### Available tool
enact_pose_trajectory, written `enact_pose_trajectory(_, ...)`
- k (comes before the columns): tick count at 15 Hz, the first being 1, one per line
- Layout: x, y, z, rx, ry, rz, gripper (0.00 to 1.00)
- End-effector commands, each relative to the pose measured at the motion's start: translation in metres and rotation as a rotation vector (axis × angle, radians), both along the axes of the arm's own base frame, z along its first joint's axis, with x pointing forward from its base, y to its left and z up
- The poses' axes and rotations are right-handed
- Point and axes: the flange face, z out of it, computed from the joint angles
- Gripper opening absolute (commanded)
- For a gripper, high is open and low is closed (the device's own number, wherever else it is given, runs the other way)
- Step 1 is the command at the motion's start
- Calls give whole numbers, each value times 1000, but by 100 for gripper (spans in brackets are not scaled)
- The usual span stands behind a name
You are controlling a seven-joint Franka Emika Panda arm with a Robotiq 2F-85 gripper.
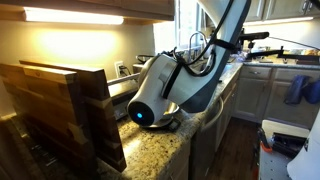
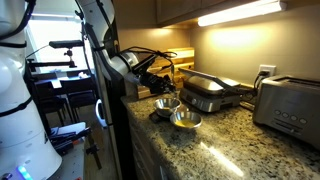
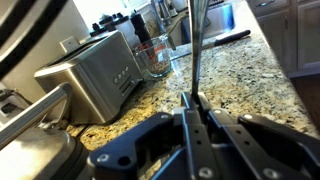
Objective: Use the spoon on the counter to scoop some of the contents in the bowl on the left into the bowl on the right
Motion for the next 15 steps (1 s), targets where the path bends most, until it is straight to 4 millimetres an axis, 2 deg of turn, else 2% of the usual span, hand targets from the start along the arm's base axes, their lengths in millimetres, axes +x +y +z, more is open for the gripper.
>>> enact_pose_trajectory(1, 2, -12, 32, 63, -64, -43, 4)
enact_pose_trajectory(9, 22, -46, 91, 402, -62, -242, 4)
enact_pose_trajectory(12, 29, -75, 114, 549, -105, -325, 4)
enact_pose_trajectory(15, 37, -114, 132, 688, -162, -428, 4)
